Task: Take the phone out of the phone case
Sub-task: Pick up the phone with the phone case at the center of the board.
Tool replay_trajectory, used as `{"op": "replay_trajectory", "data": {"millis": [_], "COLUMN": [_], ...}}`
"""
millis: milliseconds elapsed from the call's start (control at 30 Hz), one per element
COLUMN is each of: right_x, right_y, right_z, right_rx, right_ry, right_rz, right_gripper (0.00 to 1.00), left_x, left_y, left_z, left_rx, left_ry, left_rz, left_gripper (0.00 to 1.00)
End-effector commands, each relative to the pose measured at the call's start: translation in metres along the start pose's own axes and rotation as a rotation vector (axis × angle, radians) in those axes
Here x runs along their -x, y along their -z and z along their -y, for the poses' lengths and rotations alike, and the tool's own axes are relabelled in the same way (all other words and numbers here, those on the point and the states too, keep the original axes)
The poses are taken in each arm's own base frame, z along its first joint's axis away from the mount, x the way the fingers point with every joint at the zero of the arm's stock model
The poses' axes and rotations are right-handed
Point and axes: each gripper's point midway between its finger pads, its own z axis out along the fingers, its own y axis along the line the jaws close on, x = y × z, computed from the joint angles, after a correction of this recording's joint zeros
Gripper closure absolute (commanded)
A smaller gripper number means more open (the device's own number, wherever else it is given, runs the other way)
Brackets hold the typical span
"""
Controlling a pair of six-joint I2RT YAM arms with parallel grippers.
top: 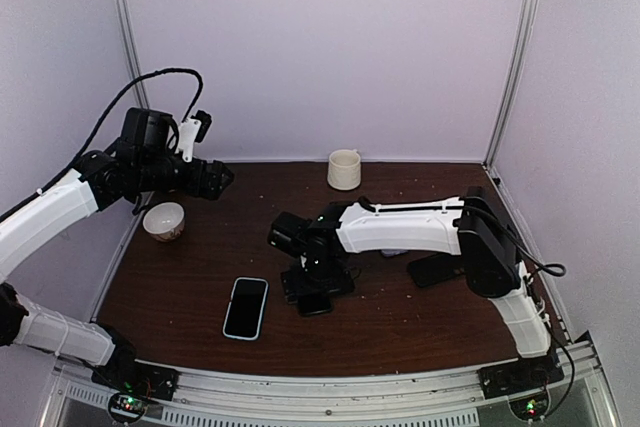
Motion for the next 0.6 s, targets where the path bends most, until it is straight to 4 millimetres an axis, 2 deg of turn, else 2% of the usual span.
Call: {"op": "replay_trajectory", "data": {"millis": [0,167,567], "right_x": [-0.003,0.001,-0.01], "right_y": [-0.004,-0.005,-0.029], "right_z": [-0.005,-0.008,0.021], "right_rx": [-0.006,-0.005,-0.232], "right_ry": [0.001,-0.002,0.028], "right_rz": [-0.013,0.006,0.004], "right_gripper": [0.01,0.01,0.02], "left_x": [0.003,0.003,0.003], "left_y": [0.0,0.0,0.001], "left_z": [-0.003,-0.003,-0.002], "left_rx": [0.005,0.003,0.0], "left_ry": [-0.008,-0.009,-0.01], "left_rz": [0.013,0.014,0.018], "left_gripper": [0.02,0.02,0.03]}}
